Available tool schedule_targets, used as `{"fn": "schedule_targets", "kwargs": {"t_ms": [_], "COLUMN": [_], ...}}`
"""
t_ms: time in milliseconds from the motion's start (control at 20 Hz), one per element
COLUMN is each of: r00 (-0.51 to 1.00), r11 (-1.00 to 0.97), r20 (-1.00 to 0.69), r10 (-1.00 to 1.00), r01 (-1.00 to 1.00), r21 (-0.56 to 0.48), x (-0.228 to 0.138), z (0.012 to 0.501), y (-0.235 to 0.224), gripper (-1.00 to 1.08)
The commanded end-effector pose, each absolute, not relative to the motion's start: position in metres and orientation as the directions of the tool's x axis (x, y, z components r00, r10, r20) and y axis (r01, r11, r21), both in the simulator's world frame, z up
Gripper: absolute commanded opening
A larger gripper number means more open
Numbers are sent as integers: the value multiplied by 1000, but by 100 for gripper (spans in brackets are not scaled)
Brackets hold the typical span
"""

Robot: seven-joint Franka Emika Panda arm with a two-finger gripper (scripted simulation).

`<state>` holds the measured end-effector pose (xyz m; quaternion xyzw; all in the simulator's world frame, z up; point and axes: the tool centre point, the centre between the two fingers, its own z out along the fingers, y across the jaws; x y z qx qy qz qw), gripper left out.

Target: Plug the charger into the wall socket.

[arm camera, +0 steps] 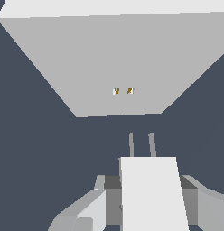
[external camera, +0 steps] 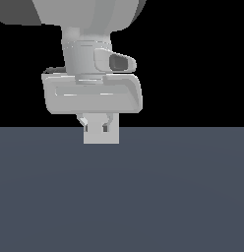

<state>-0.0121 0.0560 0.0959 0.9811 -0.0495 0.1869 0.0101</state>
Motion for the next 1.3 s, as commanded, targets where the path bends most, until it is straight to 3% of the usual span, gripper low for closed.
{"fn": "schedule_targets", "kwargs": {"t_ms": [0, 750, 1250], "r00": [928, 930, 930], "r11": [-997, -999, -999], "r20": [367, 364, 363], "r10": [-67, -46, -47], "r01": [-73, -49, -50], "r21": [1, 0, -2], "x": [-12, -11, 19], "z": [99, 100, 100], "y": [60, 64, 62], "gripper": [-100, -100, -100]}}
